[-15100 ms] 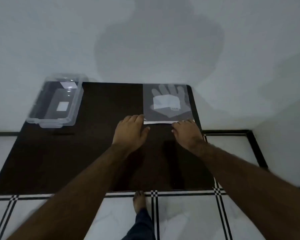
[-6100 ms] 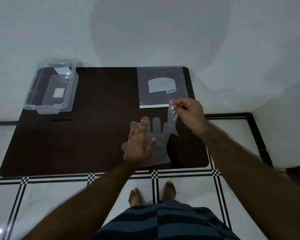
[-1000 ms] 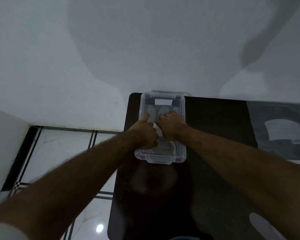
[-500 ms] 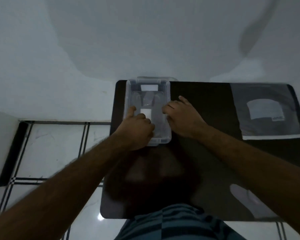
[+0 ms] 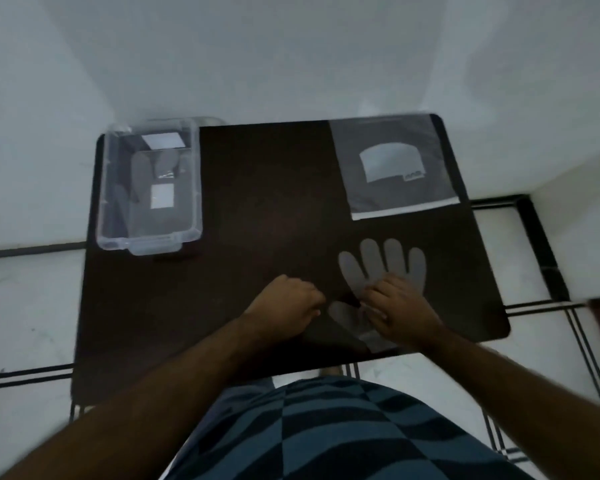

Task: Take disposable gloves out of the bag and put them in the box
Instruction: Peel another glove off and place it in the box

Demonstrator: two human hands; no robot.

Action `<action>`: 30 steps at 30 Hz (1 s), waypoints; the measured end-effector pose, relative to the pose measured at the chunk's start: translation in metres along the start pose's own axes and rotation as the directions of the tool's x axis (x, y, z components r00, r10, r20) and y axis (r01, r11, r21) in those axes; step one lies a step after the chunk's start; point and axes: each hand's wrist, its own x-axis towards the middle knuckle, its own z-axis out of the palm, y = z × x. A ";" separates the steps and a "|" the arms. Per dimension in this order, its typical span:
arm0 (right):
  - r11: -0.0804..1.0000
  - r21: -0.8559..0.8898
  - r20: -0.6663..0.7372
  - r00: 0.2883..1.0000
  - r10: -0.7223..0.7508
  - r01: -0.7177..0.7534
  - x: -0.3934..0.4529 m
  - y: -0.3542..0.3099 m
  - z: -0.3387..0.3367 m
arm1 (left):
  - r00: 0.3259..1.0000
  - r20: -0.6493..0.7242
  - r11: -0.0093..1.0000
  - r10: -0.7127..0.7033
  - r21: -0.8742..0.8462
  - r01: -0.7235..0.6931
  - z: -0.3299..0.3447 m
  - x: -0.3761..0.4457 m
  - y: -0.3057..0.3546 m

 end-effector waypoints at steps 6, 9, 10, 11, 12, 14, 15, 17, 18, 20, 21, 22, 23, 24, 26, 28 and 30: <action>0.998 -0.050 0.187 0.982 -0.029 0.039 -0.080 0.063 0.022 | 0.993 0.079 0.994 0.093 -0.060 -0.088 0.062 0.032 0.074; 0.992 -0.104 0.226 0.973 -0.041 0.066 -0.096 0.082 0.028 | 0.994 0.063 0.993 0.093 -0.077 -0.088 0.082 0.040 0.101; 0.991 -0.114 0.230 0.972 -0.044 0.072 -0.099 0.088 0.031 | 0.995 0.058 0.995 0.080 -0.065 -0.076 0.087 0.043 0.108; 0.990 -0.124 0.229 0.972 -0.044 0.074 -0.101 0.093 0.033 | 0.996 0.058 0.997 0.068 -0.040 -0.066 0.092 0.044 0.113; 0.988 -0.132 0.227 0.973 -0.045 0.077 -0.101 0.096 0.036 | 0.996 0.066 0.998 0.056 -0.005 -0.056 0.095 0.044 0.116; 0.985 -0.143 0.207 0.976 -0.064 0.095 -0.103 0.101 0.040 | 0.994 0.095 0.994 0.052 0.087 -0.060 0.104 0.041 0.120; 0.984 -0.146 0.195 0.978 -0.071 0.101 -0.104 0.101 0.042 | 0.993 0.097 0.988 0.060 0.138 -0.073 0.109 0.038 0.120; 0.979 -0.161 0.182 0.978 -0.098 0.128 -0.104 0.100 0.045 | 0.994 0.080 0.974 0.076 0.205 -0.091 0.117 0.033 0.121; 0.972 -0.177 0.181 0.976 -0.122 0.154 -0.104 0.099 0.048 | 0.995 0.059 0.972 0.077 0.217 -0.088 0.120 0.031 0.122; 0.960 -0.194 0.184 0.969 -0.166 0.201 -0.105 0.096 0.054 | 0.994 0.031 0.969 0.101 0.224 -0.105 0.127 0.029 0.121; 0.959 -0.185 0.185 0.966 -0.182 0.216 -0.106 0.095 0.056 | 0.993 0.022 0.967 0.120 0.226 -0.121 0.130 0.029 0.119; 0.962 -0.161 0.178 0.965 -0.192 0.221 -0.106 0.093 0.057 | 0.991 0.017 0.966 0.133 0.223 -0.134 0.132 0.028 0.118; 0.969 -0.122 0.157 0.968 -0.197 0.216 -0.107 0.091 0.056 | 0.990 0.008 0.967 0.139 0.213 -0.137 0.133 0.027 0.117; 0.976 -0.075 0.125 0.973 -0.192 0.203 -0.108 0.090 0.054 | 0.991 -0.009 0.973 0.132 0.190 -0.128 0.132 0.026 0.118; 0.987 0.025 0.056 0.985 -0.163 0.162 -0.106 0.085 0.049 | 0.993 -0.070 0.991 0.090 0.107 -0.083 0.121 0.024 0.120; 0.987 0.120 0.013 0.993 -0.114 0.111 -0.097 0.079 0.039 | 0.989 -0.149 0.999 0.021 -0.024 -0.025 0.105 0.023 0.121; 0.973 0.222 -0.012 0.998 -0.057 0.058 -0.083 0.071 0.022 | 0.973 -0.196 0.975 -0.120 -0.207 0.078 0.083 0.024 0.119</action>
